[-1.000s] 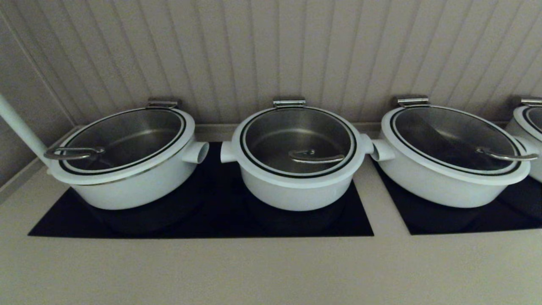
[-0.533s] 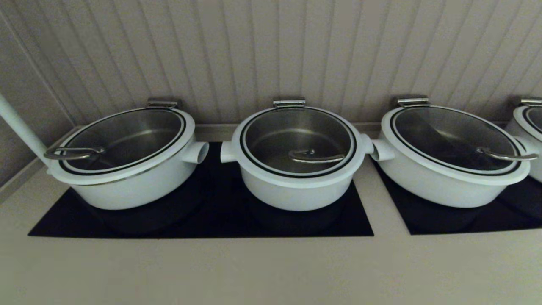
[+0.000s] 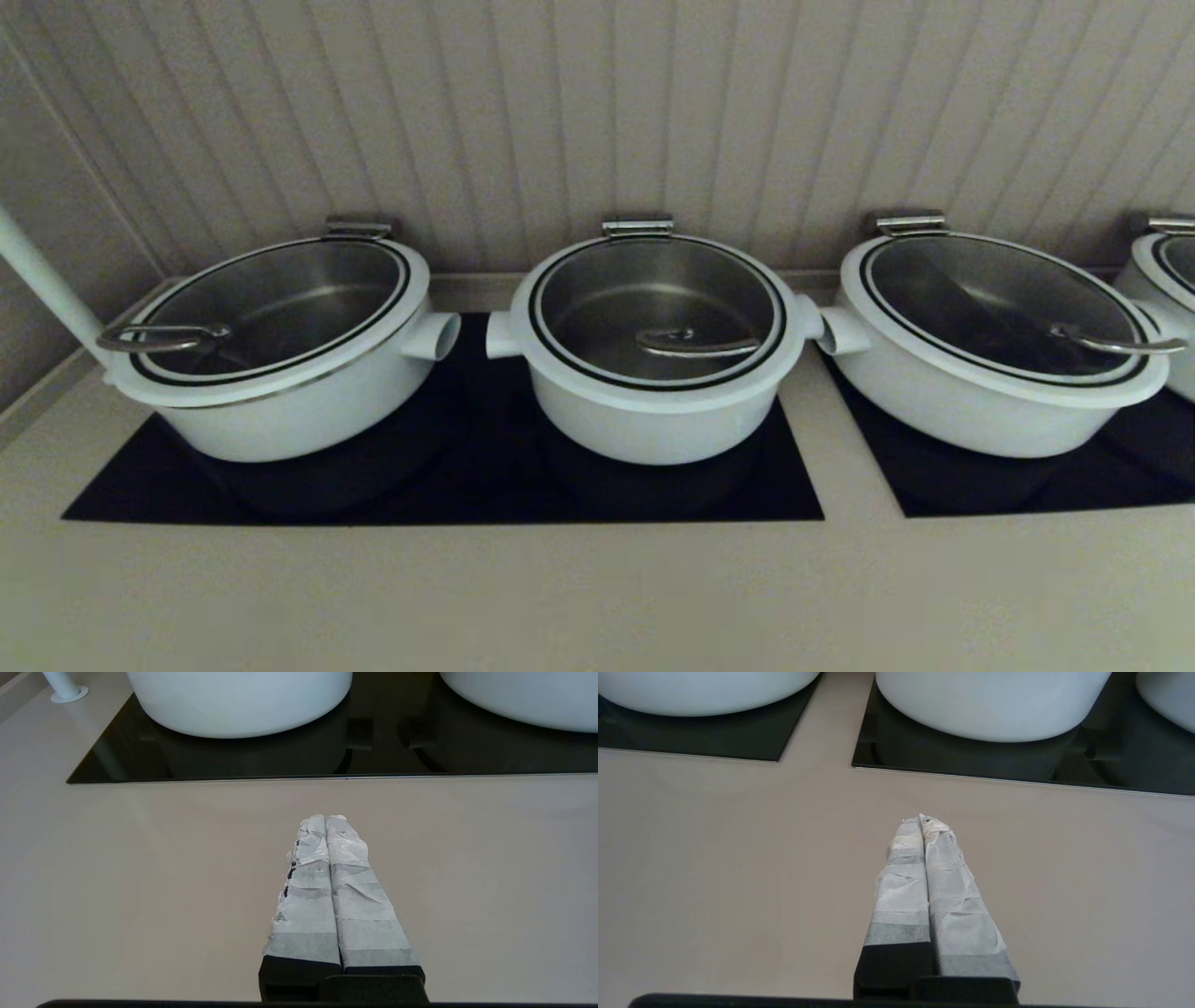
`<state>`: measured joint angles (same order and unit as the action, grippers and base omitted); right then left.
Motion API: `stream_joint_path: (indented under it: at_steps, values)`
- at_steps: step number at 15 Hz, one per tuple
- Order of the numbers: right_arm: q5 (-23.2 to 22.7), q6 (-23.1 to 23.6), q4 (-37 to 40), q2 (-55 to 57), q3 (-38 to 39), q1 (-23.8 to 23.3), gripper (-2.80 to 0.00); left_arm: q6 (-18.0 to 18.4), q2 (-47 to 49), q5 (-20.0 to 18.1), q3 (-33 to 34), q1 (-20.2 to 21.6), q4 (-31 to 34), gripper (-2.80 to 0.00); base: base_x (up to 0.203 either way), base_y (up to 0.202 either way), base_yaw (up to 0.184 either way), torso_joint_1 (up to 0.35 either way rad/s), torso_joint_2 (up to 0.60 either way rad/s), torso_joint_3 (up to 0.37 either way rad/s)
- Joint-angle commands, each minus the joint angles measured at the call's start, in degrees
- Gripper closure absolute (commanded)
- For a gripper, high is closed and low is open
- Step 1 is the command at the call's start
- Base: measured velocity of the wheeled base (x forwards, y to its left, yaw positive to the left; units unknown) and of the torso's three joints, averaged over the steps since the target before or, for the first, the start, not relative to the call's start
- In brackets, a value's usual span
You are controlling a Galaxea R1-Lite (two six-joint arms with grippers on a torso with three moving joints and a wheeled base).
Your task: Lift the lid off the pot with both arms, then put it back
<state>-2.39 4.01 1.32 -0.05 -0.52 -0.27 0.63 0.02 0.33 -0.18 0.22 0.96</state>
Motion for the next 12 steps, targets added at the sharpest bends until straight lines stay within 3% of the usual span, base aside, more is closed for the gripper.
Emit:
stream_joint_path:
  at_steps: [1,12]
  values:
    - [0.0,0.0,0.0,0.1,0.0,0.0,0.00,0.0,0.0,0.0,0.0,0.0,0.0,0.00,0.000,0.000,0.000,0.000,0.00,0.000]
    - [0.5,-1.1,0.0,0.1,0.0,0.0,0.00,0.0,0.0,0.0,0.0,0.0,0.0,0.00,0.000,0.000,0.000,0.000,0.00,0.000]
